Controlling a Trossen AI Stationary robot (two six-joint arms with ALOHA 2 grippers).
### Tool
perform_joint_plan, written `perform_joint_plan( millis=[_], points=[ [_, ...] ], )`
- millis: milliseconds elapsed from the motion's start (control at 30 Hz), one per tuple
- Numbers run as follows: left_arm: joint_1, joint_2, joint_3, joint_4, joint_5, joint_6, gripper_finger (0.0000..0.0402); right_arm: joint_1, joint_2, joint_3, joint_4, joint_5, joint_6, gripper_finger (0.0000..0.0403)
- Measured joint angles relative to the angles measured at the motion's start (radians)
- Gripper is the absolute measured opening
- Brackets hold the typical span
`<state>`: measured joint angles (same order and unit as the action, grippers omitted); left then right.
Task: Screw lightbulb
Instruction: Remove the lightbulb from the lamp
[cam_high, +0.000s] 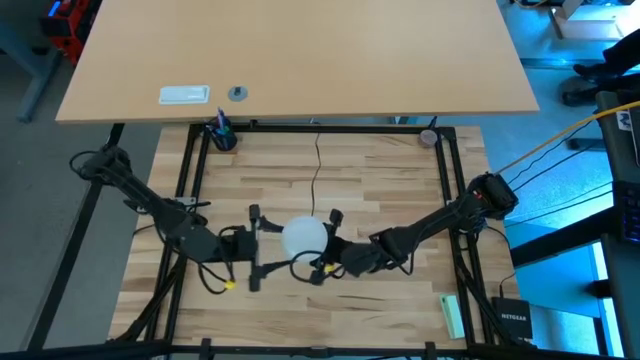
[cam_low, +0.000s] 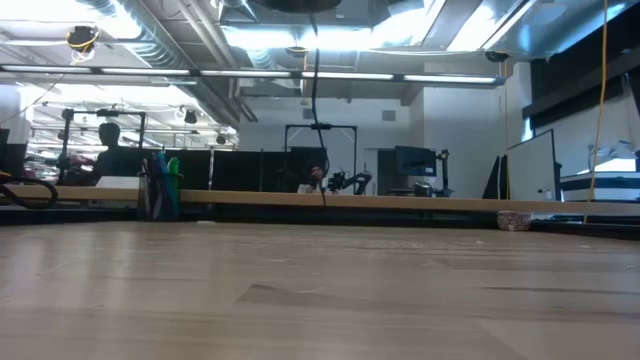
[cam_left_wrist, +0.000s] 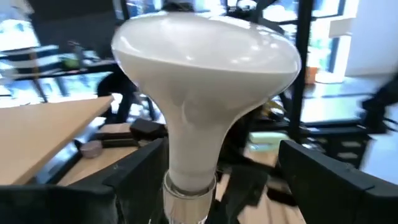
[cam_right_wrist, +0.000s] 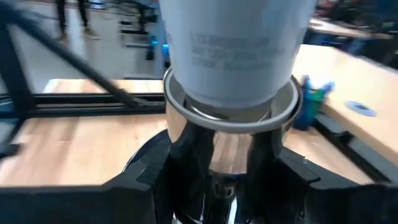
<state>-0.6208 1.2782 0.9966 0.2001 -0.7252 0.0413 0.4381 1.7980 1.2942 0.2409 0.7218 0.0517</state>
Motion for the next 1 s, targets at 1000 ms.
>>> perform_joint_plan(
  millis=[1000],
  points=[
    [0.114,0.087,0.000,0.071,0.460,0.037,0.0203,0.001,0.034,0.000,0.041,-0.325,0.013,0.0179]
  ],
)
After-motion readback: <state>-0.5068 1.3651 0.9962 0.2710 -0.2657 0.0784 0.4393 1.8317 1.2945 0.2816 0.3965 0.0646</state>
